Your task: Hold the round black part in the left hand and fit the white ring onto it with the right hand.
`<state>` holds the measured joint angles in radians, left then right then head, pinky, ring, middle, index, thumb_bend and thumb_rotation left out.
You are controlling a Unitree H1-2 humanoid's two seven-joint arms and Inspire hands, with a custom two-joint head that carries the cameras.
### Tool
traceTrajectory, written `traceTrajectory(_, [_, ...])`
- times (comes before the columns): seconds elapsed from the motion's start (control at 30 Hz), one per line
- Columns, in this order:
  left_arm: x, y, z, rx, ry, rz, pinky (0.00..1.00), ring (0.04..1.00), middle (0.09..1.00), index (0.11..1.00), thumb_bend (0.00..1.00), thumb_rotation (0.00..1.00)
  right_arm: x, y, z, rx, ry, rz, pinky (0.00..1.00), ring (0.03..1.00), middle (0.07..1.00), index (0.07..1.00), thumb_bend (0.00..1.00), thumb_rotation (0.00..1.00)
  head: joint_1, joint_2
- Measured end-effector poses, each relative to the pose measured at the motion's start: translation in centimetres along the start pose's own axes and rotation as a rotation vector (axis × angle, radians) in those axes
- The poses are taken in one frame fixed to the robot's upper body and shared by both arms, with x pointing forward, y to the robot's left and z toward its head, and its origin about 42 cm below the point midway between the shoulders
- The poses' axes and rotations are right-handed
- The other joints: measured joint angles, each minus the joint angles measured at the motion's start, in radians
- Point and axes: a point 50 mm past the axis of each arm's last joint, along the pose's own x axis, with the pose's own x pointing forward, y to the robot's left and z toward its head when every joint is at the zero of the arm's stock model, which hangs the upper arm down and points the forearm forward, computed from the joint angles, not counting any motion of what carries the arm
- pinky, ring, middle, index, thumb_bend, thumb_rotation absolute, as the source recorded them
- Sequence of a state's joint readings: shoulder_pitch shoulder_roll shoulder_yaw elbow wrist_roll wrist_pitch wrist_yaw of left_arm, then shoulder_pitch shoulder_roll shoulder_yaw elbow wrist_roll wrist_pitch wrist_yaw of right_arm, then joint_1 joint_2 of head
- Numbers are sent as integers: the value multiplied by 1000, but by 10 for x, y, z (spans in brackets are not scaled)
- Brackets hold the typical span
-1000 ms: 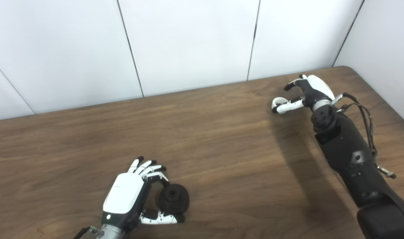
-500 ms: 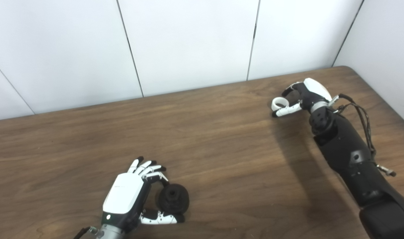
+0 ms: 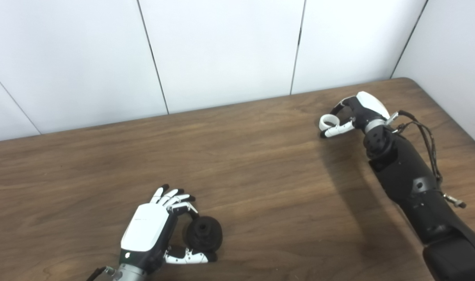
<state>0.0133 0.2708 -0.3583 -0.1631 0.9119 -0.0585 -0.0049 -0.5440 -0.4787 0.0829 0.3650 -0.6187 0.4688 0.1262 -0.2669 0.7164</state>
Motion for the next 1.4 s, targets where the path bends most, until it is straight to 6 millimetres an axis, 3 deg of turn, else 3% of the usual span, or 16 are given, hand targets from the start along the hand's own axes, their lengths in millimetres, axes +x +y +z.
traceTrajectory(0.5, [0, 0, 0, 0, 0, -1, 993, 889, 792, 486, 523, 53, -5, 1, -6, 46, -6, -33, 956, 909, 775, 484, 522, 127, 0, 3])
traceTrajectory(0.83, [0, 1, 1, 0, 0, -3, 990, 886, 787, 486, 523, 53, -14, -4, -5, 18, -47, -26, 986, 978, 827, 485, 523, 133, 21, 6])
traceTrajectory(1.1, [1, 0, 3, -1, 5, -3, 980, 884, 787, 486, 524, 54, -36, -16, 25, -29, -194, 15, 1000, 969, 845, 486, 524, 135, 72, 14])
traceTrajectory(1.27, [1, -1, 7, 13, 8, 1, 987, 888, 789, 486, 523, 54, -65, -22, 54, -51, -325, 45, 966, 960, 852, 484, 524, 135, 107, 18])
traceTrajectory(1.4, [2, -2, 10, 11, 20, 3, 988, 888, 790, 486, 524, 55, -89, -14, 76, -60, -402, 102, 923, 959, 847, 484, 525, 136, 138, 25])
